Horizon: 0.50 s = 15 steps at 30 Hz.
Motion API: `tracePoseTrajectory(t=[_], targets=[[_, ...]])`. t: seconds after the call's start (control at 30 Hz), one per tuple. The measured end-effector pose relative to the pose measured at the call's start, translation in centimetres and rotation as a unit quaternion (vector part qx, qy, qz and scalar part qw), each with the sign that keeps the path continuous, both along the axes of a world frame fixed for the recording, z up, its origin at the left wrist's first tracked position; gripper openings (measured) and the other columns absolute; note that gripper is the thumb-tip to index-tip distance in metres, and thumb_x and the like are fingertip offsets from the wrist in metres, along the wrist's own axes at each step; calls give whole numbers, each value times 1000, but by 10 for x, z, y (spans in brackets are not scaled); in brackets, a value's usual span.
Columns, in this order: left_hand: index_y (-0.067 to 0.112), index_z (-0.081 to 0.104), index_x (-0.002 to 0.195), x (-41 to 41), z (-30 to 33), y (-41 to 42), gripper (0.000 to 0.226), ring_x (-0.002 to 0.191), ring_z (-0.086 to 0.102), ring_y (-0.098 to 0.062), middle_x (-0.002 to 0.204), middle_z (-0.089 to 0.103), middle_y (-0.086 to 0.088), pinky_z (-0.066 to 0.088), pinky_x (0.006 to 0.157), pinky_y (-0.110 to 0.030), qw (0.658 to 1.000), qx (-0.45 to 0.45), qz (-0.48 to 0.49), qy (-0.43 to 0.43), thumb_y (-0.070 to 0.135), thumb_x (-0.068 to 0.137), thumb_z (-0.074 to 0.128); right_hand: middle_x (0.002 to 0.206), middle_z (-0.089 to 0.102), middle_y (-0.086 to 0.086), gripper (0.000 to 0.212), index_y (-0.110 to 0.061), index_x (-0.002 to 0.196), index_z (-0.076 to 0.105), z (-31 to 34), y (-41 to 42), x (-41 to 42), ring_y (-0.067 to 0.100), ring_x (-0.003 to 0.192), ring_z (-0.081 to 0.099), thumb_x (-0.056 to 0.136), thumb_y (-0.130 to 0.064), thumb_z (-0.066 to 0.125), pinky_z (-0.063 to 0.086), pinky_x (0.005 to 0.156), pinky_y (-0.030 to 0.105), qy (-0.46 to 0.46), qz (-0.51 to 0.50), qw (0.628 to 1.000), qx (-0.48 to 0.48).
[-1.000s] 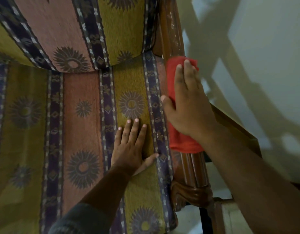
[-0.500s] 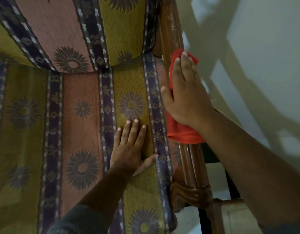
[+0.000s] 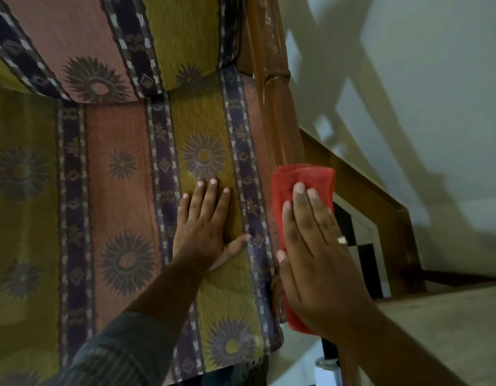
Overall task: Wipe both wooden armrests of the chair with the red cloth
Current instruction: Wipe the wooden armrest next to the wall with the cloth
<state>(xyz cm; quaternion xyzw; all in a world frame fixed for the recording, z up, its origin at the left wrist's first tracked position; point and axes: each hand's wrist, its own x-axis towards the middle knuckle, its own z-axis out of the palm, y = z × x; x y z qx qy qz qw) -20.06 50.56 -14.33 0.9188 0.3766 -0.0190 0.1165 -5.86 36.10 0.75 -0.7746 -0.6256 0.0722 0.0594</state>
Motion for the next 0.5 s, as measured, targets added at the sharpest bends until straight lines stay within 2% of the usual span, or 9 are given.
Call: tracePoseTrajectory(t=[0.17,0.3,0.5], targets=[[16,14,158,-6,-3,-7,106,154,6,-33,166,12,-13,6,123,-55,1000,1,11,2,88,82,24,166,-1,17,65,-3,156,6,2,19,4,32,153,-4,101,-32,26,21,120,57,13,1,1000,-25],[16,12,158,5,0,-4,106,154,4,-33,167,10,-13,4,123,-54,1000,-4,6,-4,88,82,23,166,-4,19,66,-5,155,2,9,68,30,33,153,-7,100,-33,22,17,121,56,14,-21,1000,-17],[17,10,158,5,-2,-7,106,154,1,-32,167,8,-13,4,123,-55,1000,4,3,3,89,82,22,165,-8,19,70,-3,155,-2,9,172,68,36,152,-7,103,-32,36,12,123,53,-18,-75,997,-4]])
